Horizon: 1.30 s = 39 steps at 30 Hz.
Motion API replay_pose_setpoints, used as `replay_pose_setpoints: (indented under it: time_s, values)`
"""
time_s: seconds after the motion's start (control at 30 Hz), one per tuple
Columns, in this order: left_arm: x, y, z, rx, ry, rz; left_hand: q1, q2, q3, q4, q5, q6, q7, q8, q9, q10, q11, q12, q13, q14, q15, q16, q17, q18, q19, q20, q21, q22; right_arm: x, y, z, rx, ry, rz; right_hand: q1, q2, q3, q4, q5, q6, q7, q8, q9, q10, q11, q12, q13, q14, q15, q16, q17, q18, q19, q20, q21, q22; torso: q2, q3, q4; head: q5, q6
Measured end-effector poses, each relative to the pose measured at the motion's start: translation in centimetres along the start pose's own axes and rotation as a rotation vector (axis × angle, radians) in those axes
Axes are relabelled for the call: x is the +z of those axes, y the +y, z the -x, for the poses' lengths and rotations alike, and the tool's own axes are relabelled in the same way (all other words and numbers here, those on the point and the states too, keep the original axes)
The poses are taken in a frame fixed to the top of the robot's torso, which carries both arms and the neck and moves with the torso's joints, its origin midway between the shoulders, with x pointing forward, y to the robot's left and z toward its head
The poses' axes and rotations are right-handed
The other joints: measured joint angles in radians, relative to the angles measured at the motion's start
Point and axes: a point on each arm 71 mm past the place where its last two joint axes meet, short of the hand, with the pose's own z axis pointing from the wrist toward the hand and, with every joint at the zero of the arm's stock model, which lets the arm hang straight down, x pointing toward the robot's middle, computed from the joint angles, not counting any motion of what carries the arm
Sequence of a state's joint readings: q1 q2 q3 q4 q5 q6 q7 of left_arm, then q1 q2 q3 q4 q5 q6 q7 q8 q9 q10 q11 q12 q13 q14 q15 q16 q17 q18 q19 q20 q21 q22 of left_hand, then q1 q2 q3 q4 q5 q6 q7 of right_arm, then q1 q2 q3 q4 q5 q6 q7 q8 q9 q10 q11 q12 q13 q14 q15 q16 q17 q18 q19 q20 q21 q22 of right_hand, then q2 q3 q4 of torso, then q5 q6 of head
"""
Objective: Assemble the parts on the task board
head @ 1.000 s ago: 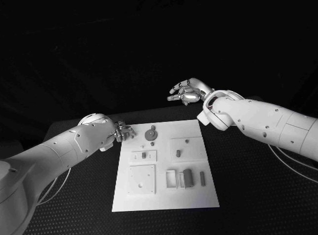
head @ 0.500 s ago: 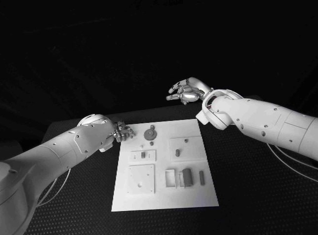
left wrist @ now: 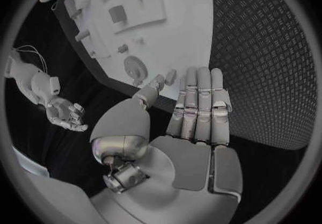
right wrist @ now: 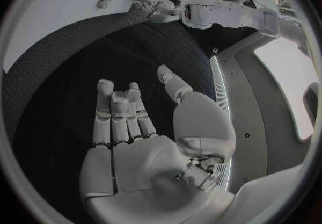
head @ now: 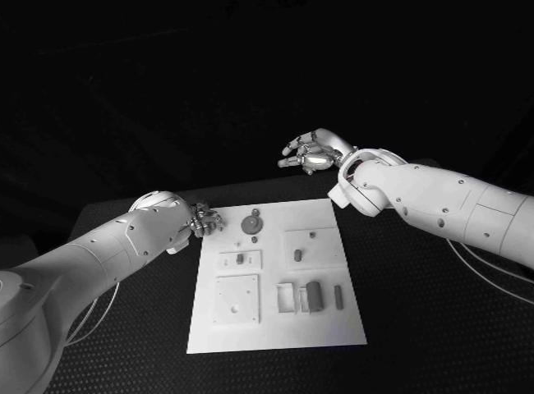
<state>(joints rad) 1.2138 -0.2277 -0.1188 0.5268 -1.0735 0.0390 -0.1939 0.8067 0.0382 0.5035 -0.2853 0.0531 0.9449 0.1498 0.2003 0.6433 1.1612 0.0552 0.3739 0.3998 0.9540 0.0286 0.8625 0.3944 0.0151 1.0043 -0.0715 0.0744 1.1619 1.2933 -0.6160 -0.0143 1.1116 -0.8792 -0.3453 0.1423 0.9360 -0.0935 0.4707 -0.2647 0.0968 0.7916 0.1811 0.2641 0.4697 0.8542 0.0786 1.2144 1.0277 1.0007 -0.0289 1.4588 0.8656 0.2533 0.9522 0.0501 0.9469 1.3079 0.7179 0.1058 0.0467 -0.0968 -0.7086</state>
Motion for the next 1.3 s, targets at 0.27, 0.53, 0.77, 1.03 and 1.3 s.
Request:
replay_pose_setpoints:
  time_s: [0.27, 0.53, 0.77, 1.03, 1.3]
  values:
    - [0.03, -0.07, -0.08, -0.012, 0.0, -0.007, 0.003, 0.003, -0.003, -0.003, 0.0, 0.0, 0.0, 0.0, -0.003, 0.0, 0.0, -0.008, -0.002, 0.0, 0.0, 0.0, 0.002, 0.0, 0.0, 0.0, 0.0, 0.0, 0.02, 0.05, -0.05, 0.0, 0.001, 0.001, 0.0, 0.0, 0.0, 0.0, 0.0, 0.001, -0.001, 0.0, 0.0, 0.0, 0.0, 0.0, -0.001, 0.001, 0.001, 0.0, -0.001, -0.001, 0.0, 0.0, 0.0, 0.0, 0.0, -0.0004, -0.0001, -0.003, 0.001]
    - [0.05, 0.0, -0.12, -0.026, 0.004, -0.01, 0.023, 0.025, -0.004, -0.001, 0.0, 0.008, -0.008, 0.007, -0.006, 0.015, -0.006, -0.022, -0.005, 0.001, 0.0, 0.0, 0.008, 0.0, 0.0, 0.0, 0.0, 0.001, 0.04, 0.07, -0.07, 0.001, 0.001, 0.001, 0.0, 0.0, 0.0, 0.0, 0.0, -0.002, 0.001, 0.0, 0.0, 0.0, 0.0, 0.0, -0.001, 0.001, 0.001, 0.0, -0.001, -0.005, 0.0, 0.0, 0.0, 0.0, 0.0, -0.0008, 0.0, -0.004, 0.001]
    - [0.07, -0.05, -0.19, -0.041, 0.014, -0.011, 0.041, 0.081, -0.011, -0.003, 0.0, 0.016, -0.009, 0.014, -0.006, 0.03, -0.005, -0.055, -0.011, 0.009, -0.002, 0.005, 0.026, 0.0, 0.007, 0.0, 0.0, 0.014, 0.09, 0.1, -0.12, 0.001, 0.001, 0.001, 0.0, 0.0, 0.0, 0.0, 0.0, -0.003, 0.0, 0.0, 0.0, 0.0, 0.0, 0.0, -0.001, 0.001, 0.001, 0.0, -0.001, -0.005, 0.0, 0.0, 0.0, 0.0, -0.001, -0.0007, 0.0001, -0.004, 0.0]
    - [0.08, -0.02, -0.16, -0.05, 0.014, -0.012, 0.096, 0.075, 0.018, 0.002, 0.0, 0.036, -0.018, 0.029, -0.01, 0.067, -0.013, -0.081, -0.011, 0.013, -0.005, 0.009, 0.044, 0.0, 0.013, -0.005, 0.0, 0.024, 0.11, 0.13, -0.15, 0.001, 0.002, 0.001, 0.0, 0.0, 0.0, 0.0, 0.0, -0.003, 0.0, 0.0, 0.0, 0.0, 0.0, 0.0, -0.002, 0.001, 0.001, 0.0, -0.002, -0.006, 0.0, 0.0, 0.0, 0.0, -0.001, -0.0004, 0.0003, -0.005, -0.001]
    - [0.07, 0.1, -0.12, -0.058, 0.012, -0.011, 0.101, 0.08, 0.038, 0.003, 0.0, 0.055, -0.027, 0.041, -0.009, 0.093, -0.018, -0.088, -0.004, 0.02, -0.013, 0.009, 0.055, 0.0, 0.024, -0.009, 0.0, 0.032, 0.11, 0.12, -0.15, 0.001, 0.002, 0.001, 0.0, 0.0, 0.0, 0.0, 0.0, -0.003, -0.001, 0.0, -0.001, 0.0, 0.0, 0.0, -0.002, 0.001, 0.001, 0.0, -0.002, -0.006, 0.0, 0.0, 0.0, 0.0, -0.001, -0.0004, 0.0003, -0.006, -0.001]
